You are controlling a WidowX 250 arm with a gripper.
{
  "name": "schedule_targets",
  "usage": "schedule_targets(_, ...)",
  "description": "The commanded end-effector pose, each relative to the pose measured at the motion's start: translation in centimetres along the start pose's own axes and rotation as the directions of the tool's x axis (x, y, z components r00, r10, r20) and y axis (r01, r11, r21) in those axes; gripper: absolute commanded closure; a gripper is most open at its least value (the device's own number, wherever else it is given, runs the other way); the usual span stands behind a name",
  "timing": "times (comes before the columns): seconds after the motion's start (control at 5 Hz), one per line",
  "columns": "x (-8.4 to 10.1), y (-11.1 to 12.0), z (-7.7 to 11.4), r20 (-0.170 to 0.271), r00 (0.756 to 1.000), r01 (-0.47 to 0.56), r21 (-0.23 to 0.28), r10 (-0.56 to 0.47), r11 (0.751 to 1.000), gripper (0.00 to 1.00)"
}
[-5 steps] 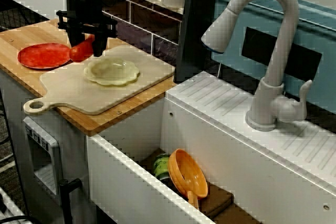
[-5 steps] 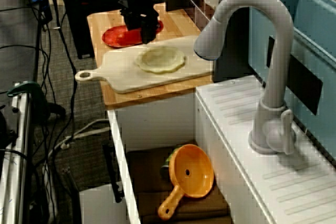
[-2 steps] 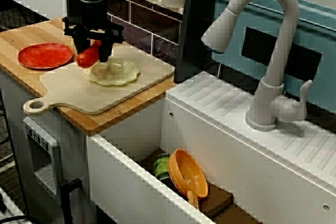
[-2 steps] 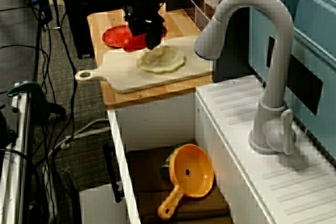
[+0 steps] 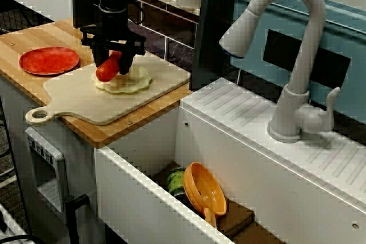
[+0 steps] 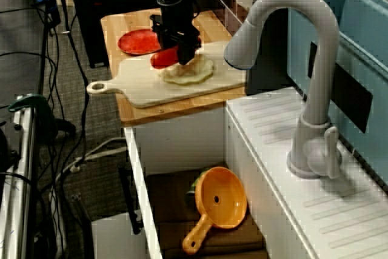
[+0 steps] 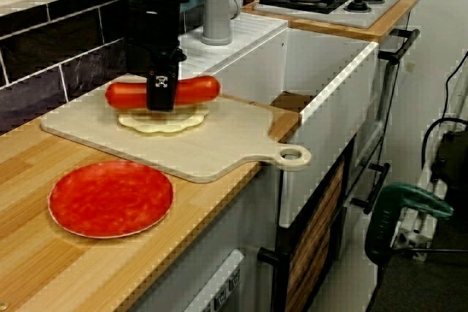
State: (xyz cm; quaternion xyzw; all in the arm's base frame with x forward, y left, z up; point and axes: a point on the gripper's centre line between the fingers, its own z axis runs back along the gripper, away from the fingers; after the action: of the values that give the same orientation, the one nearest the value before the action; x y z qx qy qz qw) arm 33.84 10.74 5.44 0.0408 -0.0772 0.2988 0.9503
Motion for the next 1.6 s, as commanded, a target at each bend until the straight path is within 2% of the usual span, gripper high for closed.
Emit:
schedule_targets(0.0,1.7,1.4,1.7,0.047,0.998,-0.032,0.005,0.032,0.999,0.0)
schedule_targets(0.2,1.9,2.3,2.1,0.041,0.998,-0.052,0.004,0.052,0.999,0.0)
schedule_targets(0.4,1.9,3.2,2.8,0.001,0.997,-0.073,-0.001,0.073,0.997,0.0)
schedule_targets(0.6,1.8,4.2,3.6,-0.024,0.987,-0.159,-0.007,0.158,0.987,0.0)
schedule_targets(0.8,2.1,5.2,4.3,-0.084,0.967,-0.245,-0.024,0.242,0.969,0.0)
schedule_targets(1.0,2.2,5.4,4.9,-0.101,0.963,-0.257,-0.036,0.252,0.966,0.0)
schedule_targets(1.4,2.4,5.9,4.9,-0.102,0.961,-0.259,-0.027,0.255,0.966,0.0)
